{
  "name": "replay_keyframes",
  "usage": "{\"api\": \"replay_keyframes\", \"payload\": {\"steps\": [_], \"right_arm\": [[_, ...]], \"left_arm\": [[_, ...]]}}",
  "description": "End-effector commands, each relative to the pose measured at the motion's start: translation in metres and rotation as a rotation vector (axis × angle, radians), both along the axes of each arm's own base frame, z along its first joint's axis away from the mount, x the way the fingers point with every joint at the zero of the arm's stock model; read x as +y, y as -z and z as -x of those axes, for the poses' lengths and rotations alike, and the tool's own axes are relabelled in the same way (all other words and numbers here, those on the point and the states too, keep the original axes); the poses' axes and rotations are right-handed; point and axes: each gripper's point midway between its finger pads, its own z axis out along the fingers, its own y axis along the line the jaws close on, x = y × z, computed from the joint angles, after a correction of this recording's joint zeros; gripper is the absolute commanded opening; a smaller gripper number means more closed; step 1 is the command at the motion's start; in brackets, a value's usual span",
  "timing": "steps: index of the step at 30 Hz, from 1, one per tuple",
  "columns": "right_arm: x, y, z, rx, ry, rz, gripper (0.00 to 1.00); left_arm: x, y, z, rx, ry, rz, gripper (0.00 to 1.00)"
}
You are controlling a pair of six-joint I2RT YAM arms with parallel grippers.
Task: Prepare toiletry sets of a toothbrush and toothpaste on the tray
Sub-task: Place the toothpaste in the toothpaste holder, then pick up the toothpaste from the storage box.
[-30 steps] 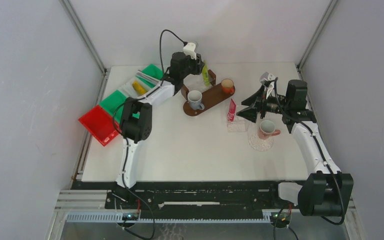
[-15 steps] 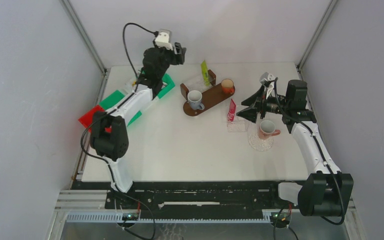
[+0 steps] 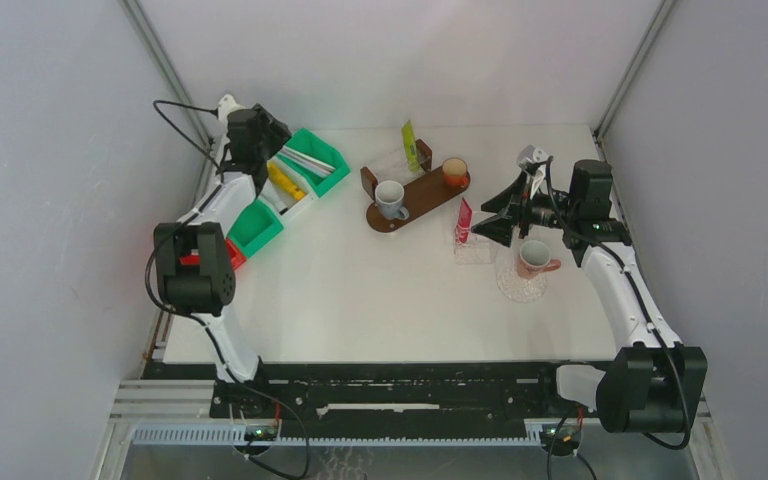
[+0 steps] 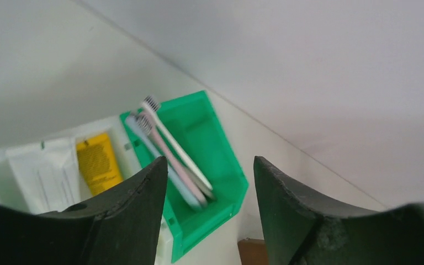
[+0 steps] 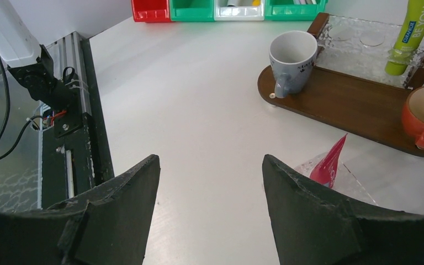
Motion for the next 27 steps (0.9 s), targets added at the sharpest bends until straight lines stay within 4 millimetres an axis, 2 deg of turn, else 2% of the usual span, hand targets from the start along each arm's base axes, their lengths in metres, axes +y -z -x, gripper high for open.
{"api": "replay_keyframes", "payload": {"steps": [1, 2, 5, 10, 27], "right_arm": [[0.001, -0.018, -0.002, -0.079, -0.012, 0.007, 0.76], [0.002, -0.018, -0.001, -0.08, -0.012, 0.007, 0.76], [0.002, -0.019, -0.001, -0.082, -0.013, 0.006, 0.76], [0.001, -0.019, -0.001, -0.084, -0.012, 0.007, 0.76], [0.002, -0.018, -0.002, -0.08, -0.01, 0.009, 0.76]], "left_arm": [[0.015, 0.018, 0.007, 0.18, -0.264, 0.092, 0.59], [0.021, 0.027, 0.008, 0.233, -0.317, 0.107, 0.57], [0.029, 0.043, 0.009, 0.358, -0.397, 0.093, 0.44], [0.029, 0.052, 0.009, 0.398, -0.415, 0.096, 0.38], [0.031, 0.068, 0.012, 0.471, -0.447, 0.094, 0.39]]}}
